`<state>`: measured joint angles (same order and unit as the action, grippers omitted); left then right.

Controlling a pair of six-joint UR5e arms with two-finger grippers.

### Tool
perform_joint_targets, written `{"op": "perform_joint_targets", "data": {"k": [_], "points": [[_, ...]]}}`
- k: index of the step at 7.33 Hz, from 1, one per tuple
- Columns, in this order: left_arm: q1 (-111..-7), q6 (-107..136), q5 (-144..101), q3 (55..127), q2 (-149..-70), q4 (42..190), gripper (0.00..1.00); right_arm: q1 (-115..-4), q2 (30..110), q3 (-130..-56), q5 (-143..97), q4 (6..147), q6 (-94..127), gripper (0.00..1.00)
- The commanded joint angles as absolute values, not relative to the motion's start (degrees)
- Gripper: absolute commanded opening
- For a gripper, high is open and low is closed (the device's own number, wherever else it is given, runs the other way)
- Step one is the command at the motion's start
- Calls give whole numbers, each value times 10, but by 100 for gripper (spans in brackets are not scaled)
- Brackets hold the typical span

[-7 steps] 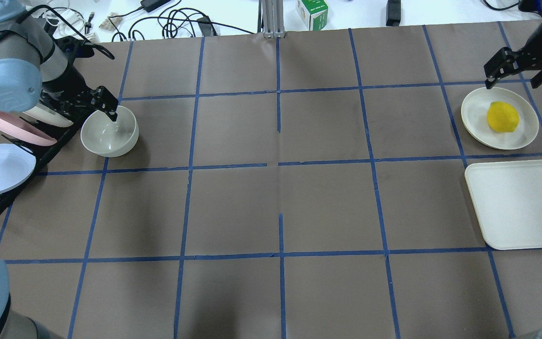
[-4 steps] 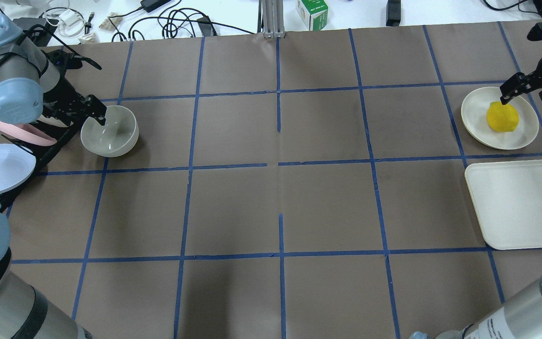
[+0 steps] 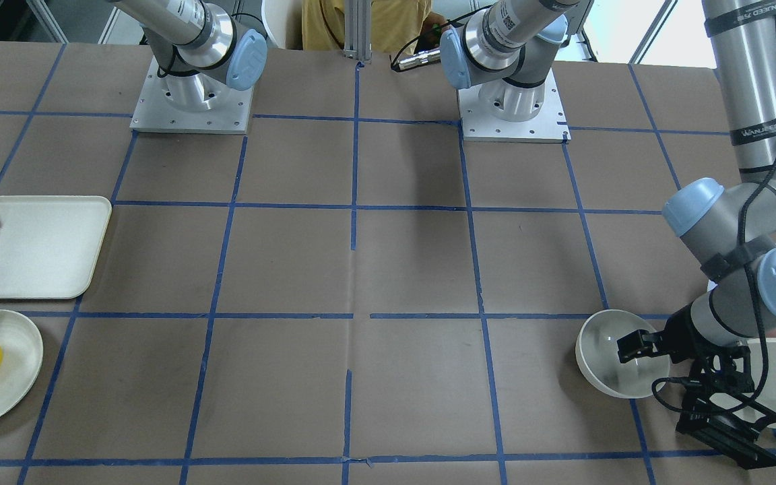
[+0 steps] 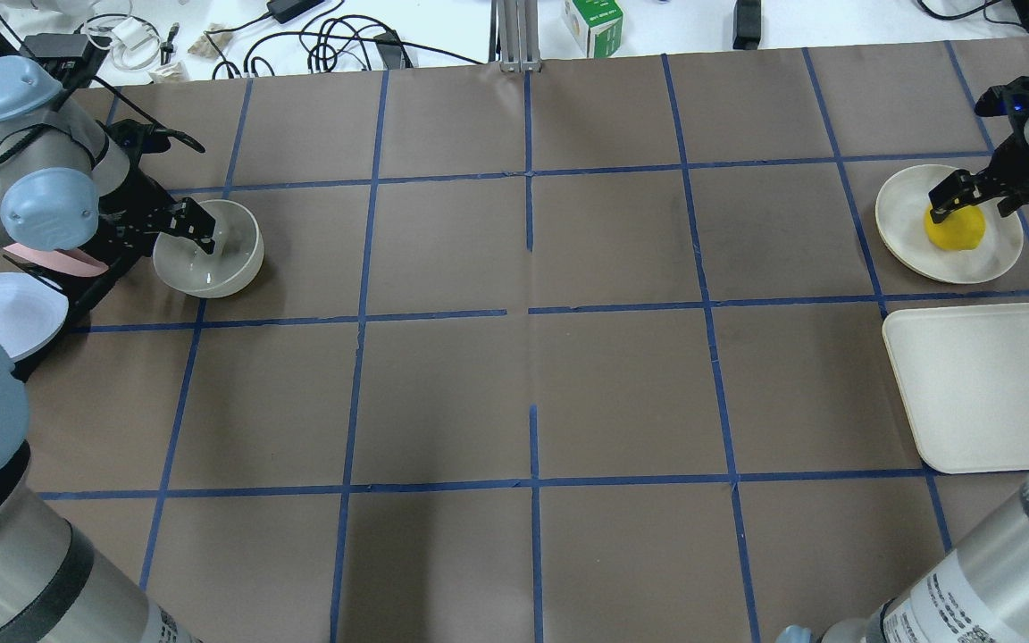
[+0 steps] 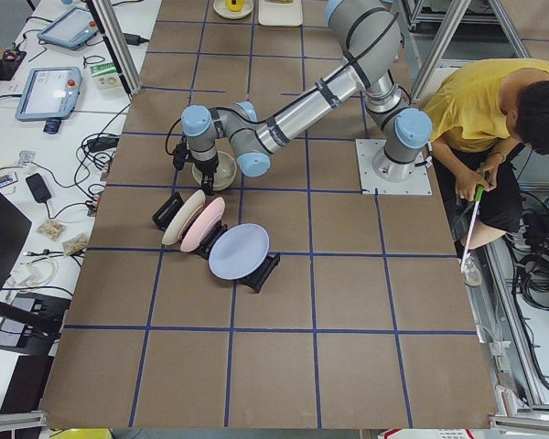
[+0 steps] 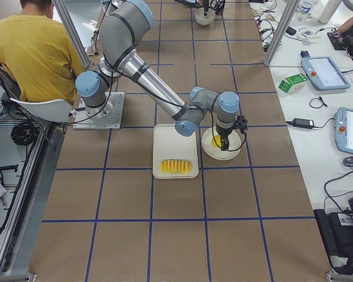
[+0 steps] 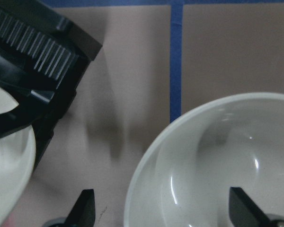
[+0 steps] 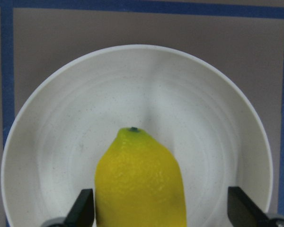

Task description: Place bowl and put lemon in it

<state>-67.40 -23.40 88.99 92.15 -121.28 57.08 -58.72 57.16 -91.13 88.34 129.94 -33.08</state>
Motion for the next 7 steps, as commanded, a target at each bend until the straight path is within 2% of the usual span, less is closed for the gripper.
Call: {"op": "perform_joint_targets", "data": {"k": [1,2,3,4,6,7], "points": [[-673,-240,889,921,-1215,572,3,-587,567,-911,866,1301,-328,100],[-672,-236,889,923,-1215,576,0,-587,568,-907,866,1300,-327,79],[-672,-236,889,923,-1215,578,0,-587,568,-913,861,1294,-320,27],[-671,-230,889,922,-1214,580,0,-587,574,-913,859,1289,-291,0],[-676,-218,842,912,-1189,629,0,-588,596,-904,860,1255,-291,0],[-685,-209,838,904,-1177,654,0,-592,638,-904,858,1193,-288,0]]}}
